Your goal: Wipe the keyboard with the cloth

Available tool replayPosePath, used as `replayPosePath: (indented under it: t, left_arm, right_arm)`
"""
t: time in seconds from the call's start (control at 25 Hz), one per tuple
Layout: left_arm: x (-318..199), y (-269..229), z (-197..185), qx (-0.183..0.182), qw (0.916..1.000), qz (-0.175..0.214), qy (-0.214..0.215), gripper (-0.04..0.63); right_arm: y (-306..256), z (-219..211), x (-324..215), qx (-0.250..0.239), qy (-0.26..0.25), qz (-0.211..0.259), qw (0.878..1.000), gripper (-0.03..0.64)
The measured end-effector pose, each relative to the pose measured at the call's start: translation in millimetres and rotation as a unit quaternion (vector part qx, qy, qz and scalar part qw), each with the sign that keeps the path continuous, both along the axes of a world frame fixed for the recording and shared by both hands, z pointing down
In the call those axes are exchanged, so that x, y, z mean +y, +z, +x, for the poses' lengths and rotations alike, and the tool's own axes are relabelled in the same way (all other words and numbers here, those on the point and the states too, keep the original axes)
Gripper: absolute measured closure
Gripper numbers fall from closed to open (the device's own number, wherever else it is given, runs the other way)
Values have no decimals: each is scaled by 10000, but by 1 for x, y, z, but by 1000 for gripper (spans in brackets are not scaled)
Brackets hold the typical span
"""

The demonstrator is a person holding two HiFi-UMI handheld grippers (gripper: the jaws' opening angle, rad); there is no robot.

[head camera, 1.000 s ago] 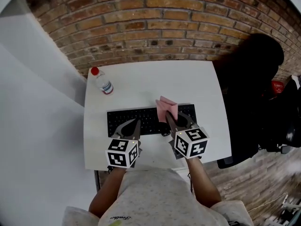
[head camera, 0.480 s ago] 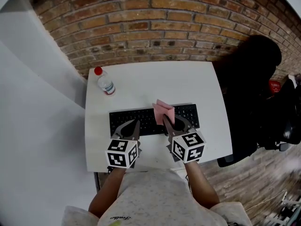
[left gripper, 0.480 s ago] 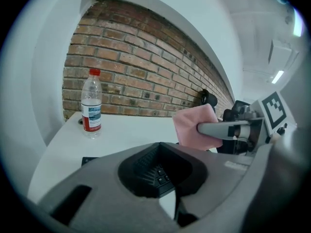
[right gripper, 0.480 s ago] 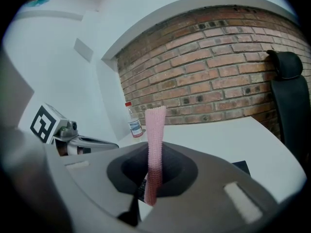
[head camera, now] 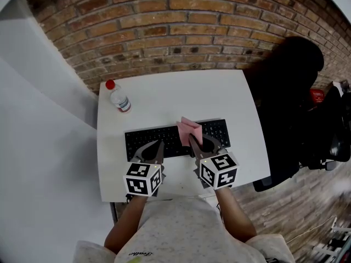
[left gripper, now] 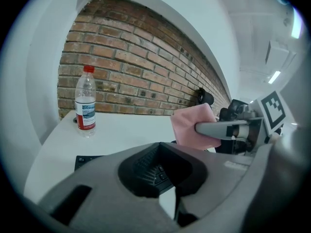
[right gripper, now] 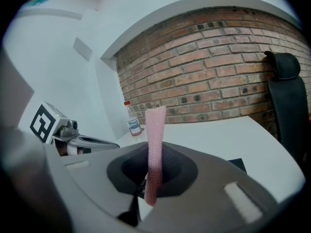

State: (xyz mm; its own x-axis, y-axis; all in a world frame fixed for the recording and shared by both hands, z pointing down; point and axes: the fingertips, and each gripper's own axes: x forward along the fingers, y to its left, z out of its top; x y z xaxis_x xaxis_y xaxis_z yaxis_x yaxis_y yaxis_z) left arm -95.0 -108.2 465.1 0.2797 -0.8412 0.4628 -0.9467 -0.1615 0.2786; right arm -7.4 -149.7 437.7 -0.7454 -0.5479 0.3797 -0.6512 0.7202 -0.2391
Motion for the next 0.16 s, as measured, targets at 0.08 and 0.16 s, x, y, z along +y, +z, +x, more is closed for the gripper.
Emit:
replayPosePath:
  t: [0.08,0.16]
  left_arm:
    - [1,1,2,8,10000,-8,4,600]
    - [3,2,4,19,10000,-18,4,600]
  right_arm:
    - [0,1,1,2,-2,2,10000,596]
    - [0,2,2,3,-4,8,10000,595]
